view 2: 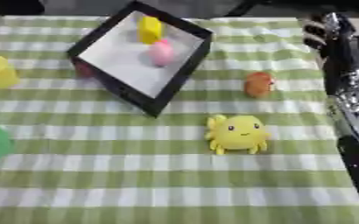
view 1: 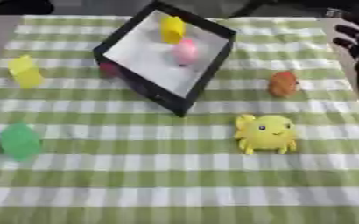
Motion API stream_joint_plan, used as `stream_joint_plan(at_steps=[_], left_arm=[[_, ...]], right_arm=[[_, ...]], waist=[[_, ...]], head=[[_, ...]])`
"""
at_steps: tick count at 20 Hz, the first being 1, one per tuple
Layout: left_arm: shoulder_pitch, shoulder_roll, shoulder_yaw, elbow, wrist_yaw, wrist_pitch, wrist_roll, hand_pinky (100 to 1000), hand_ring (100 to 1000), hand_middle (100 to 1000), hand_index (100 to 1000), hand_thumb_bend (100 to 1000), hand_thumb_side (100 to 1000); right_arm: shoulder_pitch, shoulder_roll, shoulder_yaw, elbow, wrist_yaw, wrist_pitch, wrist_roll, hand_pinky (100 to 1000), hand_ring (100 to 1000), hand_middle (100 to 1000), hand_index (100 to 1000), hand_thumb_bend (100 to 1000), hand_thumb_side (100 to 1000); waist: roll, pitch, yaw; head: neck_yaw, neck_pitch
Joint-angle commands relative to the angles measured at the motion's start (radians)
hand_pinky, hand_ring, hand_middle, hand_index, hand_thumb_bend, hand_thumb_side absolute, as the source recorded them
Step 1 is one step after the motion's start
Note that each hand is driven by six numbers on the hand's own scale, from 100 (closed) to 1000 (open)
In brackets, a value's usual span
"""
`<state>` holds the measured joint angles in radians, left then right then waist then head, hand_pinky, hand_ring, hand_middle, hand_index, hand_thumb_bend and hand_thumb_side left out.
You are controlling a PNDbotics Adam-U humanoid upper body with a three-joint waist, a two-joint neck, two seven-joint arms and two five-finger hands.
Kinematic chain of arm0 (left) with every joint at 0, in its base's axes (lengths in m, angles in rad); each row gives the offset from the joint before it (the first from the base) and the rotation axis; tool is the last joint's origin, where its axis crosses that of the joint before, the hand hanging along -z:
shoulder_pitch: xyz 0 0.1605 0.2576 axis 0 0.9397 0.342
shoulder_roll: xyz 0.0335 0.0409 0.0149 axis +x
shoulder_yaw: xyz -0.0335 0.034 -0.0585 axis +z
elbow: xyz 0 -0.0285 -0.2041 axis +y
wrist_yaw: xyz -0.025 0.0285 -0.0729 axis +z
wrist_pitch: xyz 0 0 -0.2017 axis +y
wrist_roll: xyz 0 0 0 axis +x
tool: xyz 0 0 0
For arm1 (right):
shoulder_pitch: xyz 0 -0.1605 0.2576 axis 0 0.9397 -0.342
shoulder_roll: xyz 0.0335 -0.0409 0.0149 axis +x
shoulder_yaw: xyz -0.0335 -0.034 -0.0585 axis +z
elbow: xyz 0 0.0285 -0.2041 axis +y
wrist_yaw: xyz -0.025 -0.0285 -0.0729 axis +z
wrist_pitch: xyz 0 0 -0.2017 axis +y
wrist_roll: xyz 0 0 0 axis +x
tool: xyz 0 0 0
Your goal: Pick up objects on the table and place them in the box.
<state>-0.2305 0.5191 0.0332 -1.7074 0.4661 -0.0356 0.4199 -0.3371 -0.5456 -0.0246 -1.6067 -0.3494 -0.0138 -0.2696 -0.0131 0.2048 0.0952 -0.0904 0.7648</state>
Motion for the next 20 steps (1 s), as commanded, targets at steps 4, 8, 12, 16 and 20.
stream_joint_plan(at_steps=[4,8,12,16,20], left_arm=[[-0.012,0.024,0.009,-0.015,-0.002,-0.002,0.002,840,831,843,882,712,573],[-0.012,0.024,0.009,-0.015,-0.003,-0.001,0.001,841,831,843,882,711,573],[-0.01,0.035,0.008,-0.016,-0.015,0.006,-0.002,839,829,832,881,703,575],[-0.007,0.115,0.003,-0.053,-0.1,0.056,-0.028,836,820,808,881,695,581],[0.009,0.297,-0.029,-0.115,-0.183,0.163,-0.107,840,826,817,891,704,593]], right_arm=[[-0.006,-0.018,-0.012,-0.022,0.014,0.009,0.024,838,844,827,878,100,801],[-0.006,-0.017,-0.013,-0.021,0.023,0.017,0.036,838,845,827,879,100,800],[-0.004,-0.019,-0.013,-0.021,0.025,0.021,0.039,838,845,827,878,100,798],[0.001,-0.027,-0.014,-0.021,0.026,0.022,0.036,837,850,826,878,100,799],[0.007,-0.038,-0.014,-0.019,0.029,0.025,0.033,835,851,823,877,100,798]], waist=[[-0.013,-0.017,0.002],[-0.013,-0.016,0.003],[-0.013,-0.015,0.003],[-0.009,-0.017,0.007],[0.003,-0.017,0.015]], head=[[0.02,0.005],[0.027,0.005],[0.035,0.005],[0.028,0.005],[0.018,0.005]])
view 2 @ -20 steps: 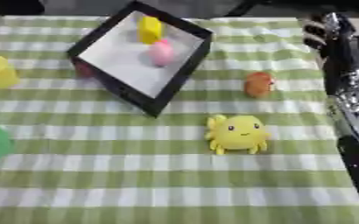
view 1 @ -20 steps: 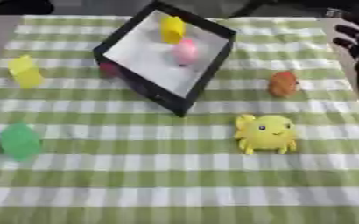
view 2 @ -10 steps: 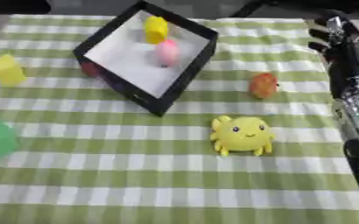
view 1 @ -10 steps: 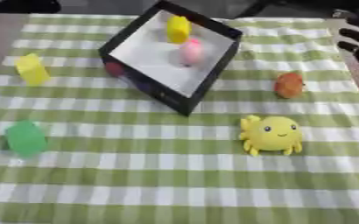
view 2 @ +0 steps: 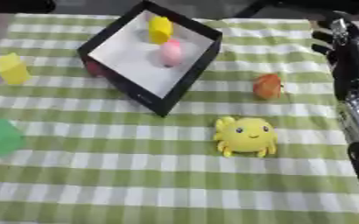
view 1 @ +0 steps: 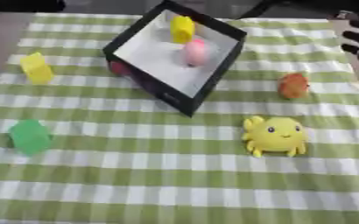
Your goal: Pick up objects on the table and place them in the box.
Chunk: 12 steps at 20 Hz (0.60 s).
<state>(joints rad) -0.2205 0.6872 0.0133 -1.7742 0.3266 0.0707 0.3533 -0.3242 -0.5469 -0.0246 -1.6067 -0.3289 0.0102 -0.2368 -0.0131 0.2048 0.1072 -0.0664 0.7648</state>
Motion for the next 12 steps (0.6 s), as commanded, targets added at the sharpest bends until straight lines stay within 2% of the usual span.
stream_joint_plan(at_steps=[1,4,7,12], left_arm=[[0.005,0.182,-0.018,-0.064,-0.06,0.088,-0.067,839,827,818,892,705,595],[0.012,0.262,-0.024,-0.1,-0.093,0.15,-0.12,840,830,817,892,696,605],[0.029,0.386,-0.058,-0.142,-0.132,0.217,-0.196,842,833,818,892,683,611],[0.043,0.515,-0.116,-0.191,-0.16,0.313,-0.311,848,839,823,893,665,614]], right_arm=[[-0.005,-0.039,-0.013,-0.019,0.009,0.002,0.0,834,851,823,876,100,798],[-0.003,-0.043,-0.012,-0.019,0.011,0.004,-0.001,833,851,822,875,100,797],[0.0,-0.052,-0.01,-0.018,0.015,0.007,0.0,833,851,821,882,100,799],[0.007,-0.063,-0.008,-0.014,0.019,0.01,0.0,835,851,821,883,100,802]], waist=[[0.005,-0.018,0.005],[0.009,-0.018,0.009],[0.018,-0.016,0.014],[0.029,-0.014,0.018]], head=[[-0.008,0.005],[-0.01,0.005],[-0.012,0.005],[-0.019,0.005]])
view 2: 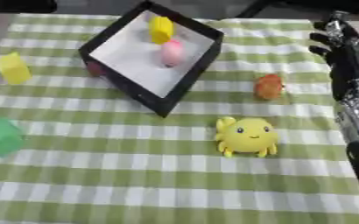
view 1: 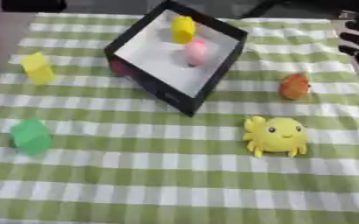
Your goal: Pick up objects on the table and place them in the box.
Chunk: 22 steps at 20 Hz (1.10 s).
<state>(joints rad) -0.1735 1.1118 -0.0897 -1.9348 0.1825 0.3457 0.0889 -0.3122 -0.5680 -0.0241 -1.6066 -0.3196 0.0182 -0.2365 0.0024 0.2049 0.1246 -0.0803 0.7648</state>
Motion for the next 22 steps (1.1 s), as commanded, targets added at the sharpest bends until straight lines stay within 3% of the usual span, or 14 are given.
stream_joint_plan(at_steps=[1,7,12,22], left_arm=[[-0.008,0.105,-0.023,-0.037,-0.021,0.056,-0.067,847,839,823,893,661,615],[-0.041,0.149,-0.082,-0.063,-0.06,0.142,-0.229,850,843,827,899,634,639],[-0.056,0.155,-0.108,-0.065,-0.125,0.154,-0.377,853,846,830,904,633,645],[-0.093,0.149,-0.179,-0.065,-0.192,0.193,-0.481,851,843,818,894,664,563]], right_arm=[[-0.005,-0.043,-0.008,-0.013,0.01,0.002,0.001,836,851,821,883,100,799],[-0.008,-0.048,-0.004,-0.01,0.012,0.002,0.009,837,851,821,883,100,804],[-0.009,-0.051,-0.002,-0.008,0.013,0.003,0.012,837,852,821,883,100,807],[-0.013,-0.049,0.004,-0.007,0.009,0.003,0.017,838,852,820,882,100,811]], waist=[[0.015,-0.014,0.001],[0.018,-0.012,-0.004],[0.019,-0.01,-0.006],[0.016,-0.006,-0.008]], head=[[-0.007,0.005],[-0.009,0.005],[-0.007,0.005],[0.015,0.005]])
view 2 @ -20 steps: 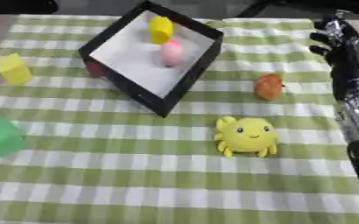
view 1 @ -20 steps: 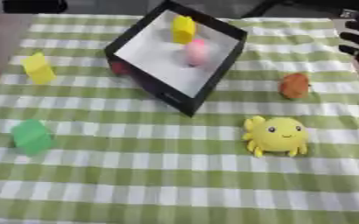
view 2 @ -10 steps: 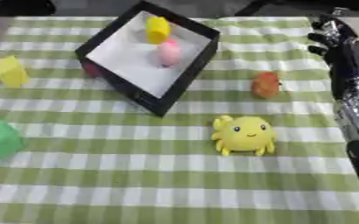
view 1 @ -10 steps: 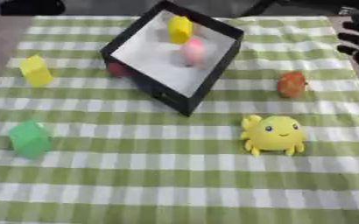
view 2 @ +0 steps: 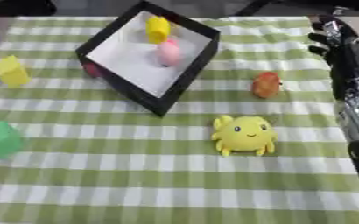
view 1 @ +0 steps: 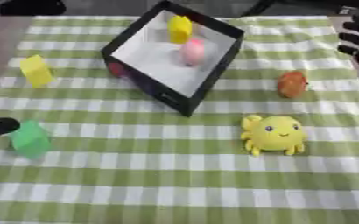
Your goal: Pick up objects on the table and place them in the box.
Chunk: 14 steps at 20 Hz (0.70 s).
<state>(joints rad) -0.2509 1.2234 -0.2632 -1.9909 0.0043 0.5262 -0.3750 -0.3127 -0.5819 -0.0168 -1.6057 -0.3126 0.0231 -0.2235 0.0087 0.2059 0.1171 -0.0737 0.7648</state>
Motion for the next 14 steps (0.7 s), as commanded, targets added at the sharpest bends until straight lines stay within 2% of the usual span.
stream_joint_plan(at_steps=[1,5,14], left_arm=[[-0.018,0.036,-0.013,-0.009,-0.017,0.017,-0.025,850,842,816,892,664,558],[-0.038,0.027,-0.044,0.002,-0.038,0.035,-0.062,847,840,813,883,669,551],[-0.125,-0.027,-0.123,0.076,-0.113,0.045,-0.12,839,835,809,863,652,476]], right_arm=[[-0.013,-0.034,-0.003,-0.007,0.002,-0.002,0.003,838,852,820,882,100,811],[-0.015,-0.032,-0.001,-0.007,0.001,-0.002,0.006,838,852,820,882,100,811],[-0.014,-0.027,0.003,-0.004,-0.001,-0.001,0.01,838,852,817,881,100,817]], waist=[[0.01,-0.007,-0.001],[0.009,-0.005,-0.002],[0.01,-0.005,-0.01]], head=[[0.011,0.005],[0.02,0.005],[0.033,0.005]])
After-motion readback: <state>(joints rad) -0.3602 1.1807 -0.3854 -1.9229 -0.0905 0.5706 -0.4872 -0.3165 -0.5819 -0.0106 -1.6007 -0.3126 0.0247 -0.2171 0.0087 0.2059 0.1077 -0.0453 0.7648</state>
